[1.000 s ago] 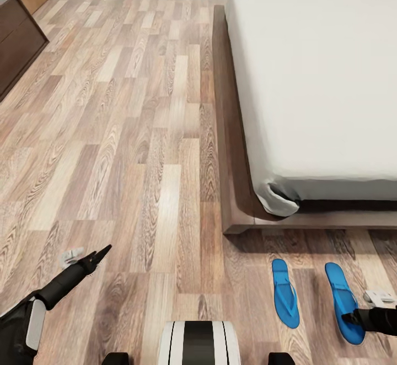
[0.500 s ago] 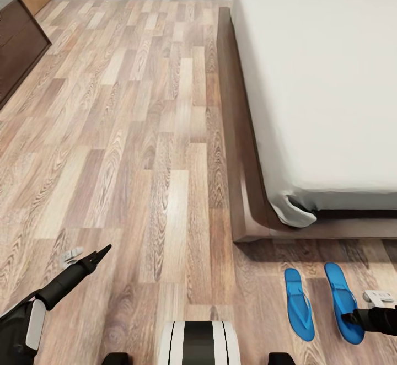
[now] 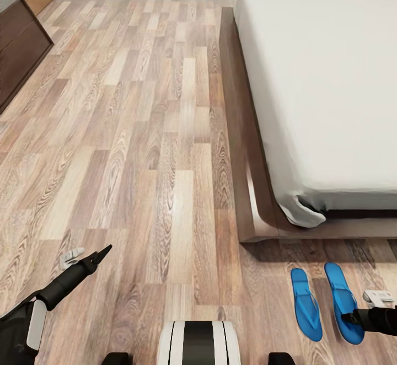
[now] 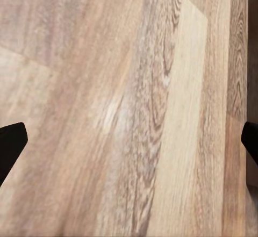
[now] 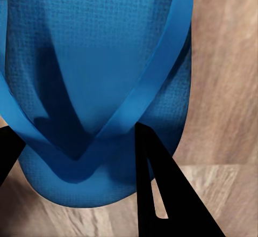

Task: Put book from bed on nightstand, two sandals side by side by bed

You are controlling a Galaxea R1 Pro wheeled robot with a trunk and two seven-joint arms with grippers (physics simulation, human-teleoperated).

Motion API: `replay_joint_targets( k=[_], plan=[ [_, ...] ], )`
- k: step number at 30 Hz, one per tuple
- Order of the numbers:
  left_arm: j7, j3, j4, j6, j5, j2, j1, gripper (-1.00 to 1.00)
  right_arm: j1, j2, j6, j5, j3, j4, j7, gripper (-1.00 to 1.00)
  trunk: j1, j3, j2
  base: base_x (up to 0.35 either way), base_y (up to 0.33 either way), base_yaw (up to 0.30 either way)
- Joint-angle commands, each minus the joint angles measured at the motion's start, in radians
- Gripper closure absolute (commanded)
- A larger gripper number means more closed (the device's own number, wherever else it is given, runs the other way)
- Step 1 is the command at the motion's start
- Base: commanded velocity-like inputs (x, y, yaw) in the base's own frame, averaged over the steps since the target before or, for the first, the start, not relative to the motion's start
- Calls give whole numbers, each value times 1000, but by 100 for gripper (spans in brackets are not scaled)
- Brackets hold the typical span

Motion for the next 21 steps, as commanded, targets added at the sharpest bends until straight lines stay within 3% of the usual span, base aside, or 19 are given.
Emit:
replay_joint_targets(
  k=[1, 5, 18, 21],
  plan=[
    [-3, 1, 0, 9, 6, 0, 0, -100, 0, 0, 9, -6, -2, -1, 0, 100, 0, -1, 0, 0, 9, 0],
    [-3, 1, 0, 9, 7, 0, 0, -100, 0, 0, 9, -6, -2, -1, 0, 100, 0, -1, 0, 0, 3, 0],
    [0, 0, 0, 10, 4, -1, 0, -100, 0, 0, 9, -6, -3, -2, 0, 100, 6, -51, -3, 0, 0, 0],
    [0, 0, 0, 8, 4, -2, 0, -100, 0, 0, 7, -6, -3, -4, 0, 100, 6, -51, -3, 0, 0, 0]
  ],
)
